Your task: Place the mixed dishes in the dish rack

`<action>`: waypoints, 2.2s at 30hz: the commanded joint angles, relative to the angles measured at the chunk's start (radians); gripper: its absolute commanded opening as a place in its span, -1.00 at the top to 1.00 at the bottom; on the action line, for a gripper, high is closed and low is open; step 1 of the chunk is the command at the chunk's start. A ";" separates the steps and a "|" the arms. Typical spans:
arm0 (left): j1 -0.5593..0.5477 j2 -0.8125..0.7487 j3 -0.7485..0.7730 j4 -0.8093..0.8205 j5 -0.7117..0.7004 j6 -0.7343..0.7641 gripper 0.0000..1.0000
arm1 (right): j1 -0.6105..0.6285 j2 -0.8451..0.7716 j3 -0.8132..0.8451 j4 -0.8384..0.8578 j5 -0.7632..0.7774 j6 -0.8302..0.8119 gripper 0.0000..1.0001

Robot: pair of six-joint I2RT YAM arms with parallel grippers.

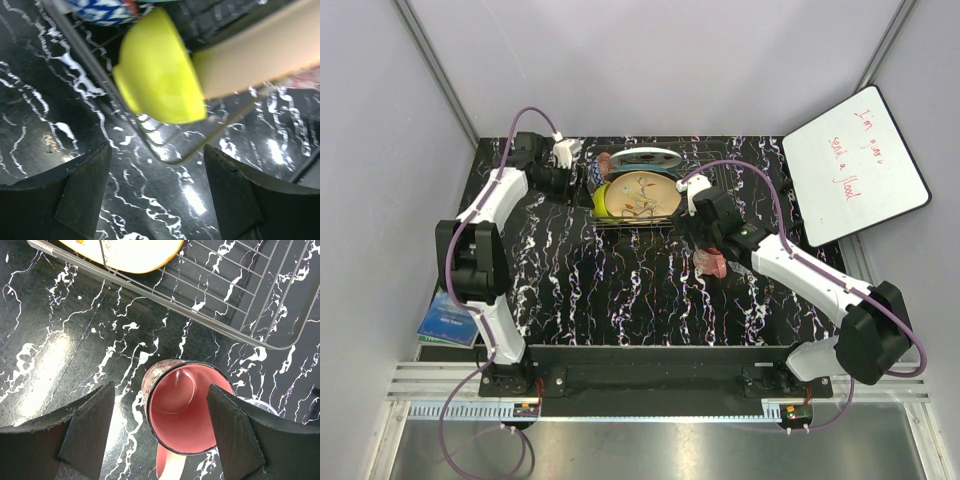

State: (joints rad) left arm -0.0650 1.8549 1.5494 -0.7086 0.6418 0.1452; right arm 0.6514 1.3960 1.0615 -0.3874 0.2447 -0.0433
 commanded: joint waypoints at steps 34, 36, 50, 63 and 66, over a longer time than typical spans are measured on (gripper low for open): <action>0.004 -0.129 -0.271 0.038 -0.277 0.304 0.38 | -0.002 0.136 0.046 -0.116 -0.097 0.141 -0.40; 0.004 -0.141 -0.288 0.029 -0.284 0.333 0.40 | -0.002 0.159 0.052 -0.114 -0.110 0.148 -0.31; 0.004 -0.237 -0.416 -0.035 -0.312 0.465 0.46 | -0.004 0.173 0.086 -0.128 -0.148 0.169 0.98; 0.014 -0.376 -0.244 -0.147 -0.265 0.389 -0.03 | -0.002 -0.097 0.155 -0.182 -0.283 0.177 1.00; 0.014 -0.408 -0.215 -0.167 -0.260 0.376 -0.42 | -0.002 -0.167 0.184 -0.180 -0.304 0.178 1.00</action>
State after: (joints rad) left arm -0.0608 1.5364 1.2636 -0.7612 0.3870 0.5289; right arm 0.6434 1.3621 1.1343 -0.6262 -0.0139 0.1295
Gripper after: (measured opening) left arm 0.619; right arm 0.155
